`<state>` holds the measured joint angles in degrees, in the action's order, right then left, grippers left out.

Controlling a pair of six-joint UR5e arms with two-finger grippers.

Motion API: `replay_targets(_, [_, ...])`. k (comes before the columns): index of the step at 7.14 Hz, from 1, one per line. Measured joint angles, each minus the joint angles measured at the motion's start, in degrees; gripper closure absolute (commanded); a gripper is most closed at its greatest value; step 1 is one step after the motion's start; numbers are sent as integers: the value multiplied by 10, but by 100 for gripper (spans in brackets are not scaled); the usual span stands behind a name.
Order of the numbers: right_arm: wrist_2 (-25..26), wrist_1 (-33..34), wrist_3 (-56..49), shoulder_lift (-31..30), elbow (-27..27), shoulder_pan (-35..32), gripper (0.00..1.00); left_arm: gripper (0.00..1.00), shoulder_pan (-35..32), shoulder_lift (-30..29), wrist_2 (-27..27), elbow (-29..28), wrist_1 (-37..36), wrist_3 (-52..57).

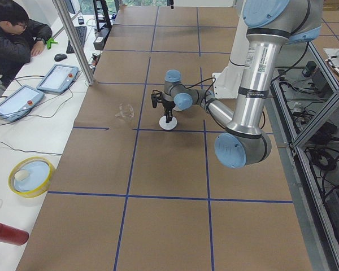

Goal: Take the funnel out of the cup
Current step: 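Lower the left gripper onto the white lid and grasp its knob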

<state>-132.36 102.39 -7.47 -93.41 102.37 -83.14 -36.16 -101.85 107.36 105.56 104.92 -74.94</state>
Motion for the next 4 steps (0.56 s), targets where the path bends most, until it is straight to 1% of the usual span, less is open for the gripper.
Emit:
replay_targets(1, [0, 0, 0, 0, 0, 0, 0, 82, 0, 0, 5, 2, -1, 0])
replay_targets(2, [0, 0, 0, 0, 0, 0, 0, 100, -1, 2, 13, 4, -2, 0])
replay_targets(4, [0, 0, 0, 0, 0, 0, 0, 100, -5, 4, 18, 21, -11, 1])
